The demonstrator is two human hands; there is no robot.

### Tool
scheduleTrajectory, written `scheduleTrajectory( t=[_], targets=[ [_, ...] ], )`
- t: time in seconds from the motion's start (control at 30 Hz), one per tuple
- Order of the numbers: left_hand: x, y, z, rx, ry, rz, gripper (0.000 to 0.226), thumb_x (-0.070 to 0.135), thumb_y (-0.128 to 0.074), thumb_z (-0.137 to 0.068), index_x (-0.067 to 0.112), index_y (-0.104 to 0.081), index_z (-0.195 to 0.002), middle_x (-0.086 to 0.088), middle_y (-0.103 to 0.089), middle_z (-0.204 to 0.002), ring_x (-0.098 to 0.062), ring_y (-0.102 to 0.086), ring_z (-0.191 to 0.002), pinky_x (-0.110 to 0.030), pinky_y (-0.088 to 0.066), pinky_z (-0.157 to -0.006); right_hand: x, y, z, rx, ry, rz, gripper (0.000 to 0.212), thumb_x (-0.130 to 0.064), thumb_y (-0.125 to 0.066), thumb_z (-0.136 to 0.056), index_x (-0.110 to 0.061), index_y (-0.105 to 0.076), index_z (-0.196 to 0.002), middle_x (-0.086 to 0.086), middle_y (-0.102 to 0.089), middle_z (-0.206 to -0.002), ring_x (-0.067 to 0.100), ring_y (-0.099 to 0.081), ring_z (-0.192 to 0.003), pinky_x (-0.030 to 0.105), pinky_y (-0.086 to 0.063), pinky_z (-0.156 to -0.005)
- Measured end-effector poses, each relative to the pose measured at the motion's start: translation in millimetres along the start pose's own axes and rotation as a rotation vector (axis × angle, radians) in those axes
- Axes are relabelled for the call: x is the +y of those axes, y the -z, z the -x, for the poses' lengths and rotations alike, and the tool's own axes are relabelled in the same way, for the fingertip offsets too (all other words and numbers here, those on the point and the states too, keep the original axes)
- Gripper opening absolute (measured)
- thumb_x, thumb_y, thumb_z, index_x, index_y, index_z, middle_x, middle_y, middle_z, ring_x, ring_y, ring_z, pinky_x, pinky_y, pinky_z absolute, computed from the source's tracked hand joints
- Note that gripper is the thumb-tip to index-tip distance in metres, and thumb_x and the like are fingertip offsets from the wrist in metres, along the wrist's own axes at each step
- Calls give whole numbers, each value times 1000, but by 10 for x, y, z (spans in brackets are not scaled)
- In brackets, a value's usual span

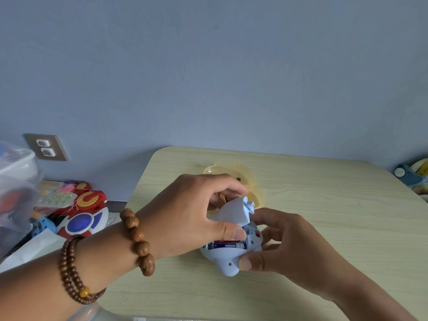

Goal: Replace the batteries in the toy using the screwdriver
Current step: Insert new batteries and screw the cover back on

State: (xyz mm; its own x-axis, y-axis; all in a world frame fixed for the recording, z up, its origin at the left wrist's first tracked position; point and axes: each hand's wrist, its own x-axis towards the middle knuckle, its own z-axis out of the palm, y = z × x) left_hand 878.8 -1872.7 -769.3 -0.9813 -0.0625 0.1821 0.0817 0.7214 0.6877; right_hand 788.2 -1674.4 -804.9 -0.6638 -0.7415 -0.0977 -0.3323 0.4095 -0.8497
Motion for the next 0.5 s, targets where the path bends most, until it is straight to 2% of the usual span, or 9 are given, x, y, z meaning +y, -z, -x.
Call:
scheduleTrajectory(
  t=[0.13, 0.2, 0.33, 0.5],
  targets=[
    [10, -30, 6, 35, -12, 49, 61, 43, -92, -60, 43, -65, -114, 28, -68, -111, 7, -68, -95, -30, -58, -86, -19, 5, 5, -12, 11, -5, 54, -27, -94, -62, -38, -72, -110, -6, -77, -93, 21, -68, -82, 49, -59, -84],
    [6, -41, 15, 15, -19, 16, 62, 44, -93, -58, 42, -65, -113, 27, -68, -109, 6, -67, -95, -29, -58, -85, -25, 10, 9, -14, 8, -1, 53, -28, -94, -62, -38, -72, -109, -5, -77, -92, 18, -68, -80, 51, -59, -85],
    [-21, -74, 39, -26, -27, -83, 65, 50, -93, -54, 39, -67, -113, 24, -69, -106, 6, -64, -98, -24, -54, -87, -33, 6, -1, -11, 2, -11, 55, -28, -95, -59, -41, -72, -107, -3, -78, -89, 22, -71, -82, 52, -58, -87],
    [-80, -78, 42, -23, 6, -97, 64, 48, -95, -51, 39, -70, -109, 21, -72, -103, 6, -65, -96, -23, -55, -87, -48, 7, -11, 1, 20, 5, 56, -27, -96, -58, -45, -71, -106, -12, -77, -94, 19, -70, -85, 49, -60, -85]
  ],
)
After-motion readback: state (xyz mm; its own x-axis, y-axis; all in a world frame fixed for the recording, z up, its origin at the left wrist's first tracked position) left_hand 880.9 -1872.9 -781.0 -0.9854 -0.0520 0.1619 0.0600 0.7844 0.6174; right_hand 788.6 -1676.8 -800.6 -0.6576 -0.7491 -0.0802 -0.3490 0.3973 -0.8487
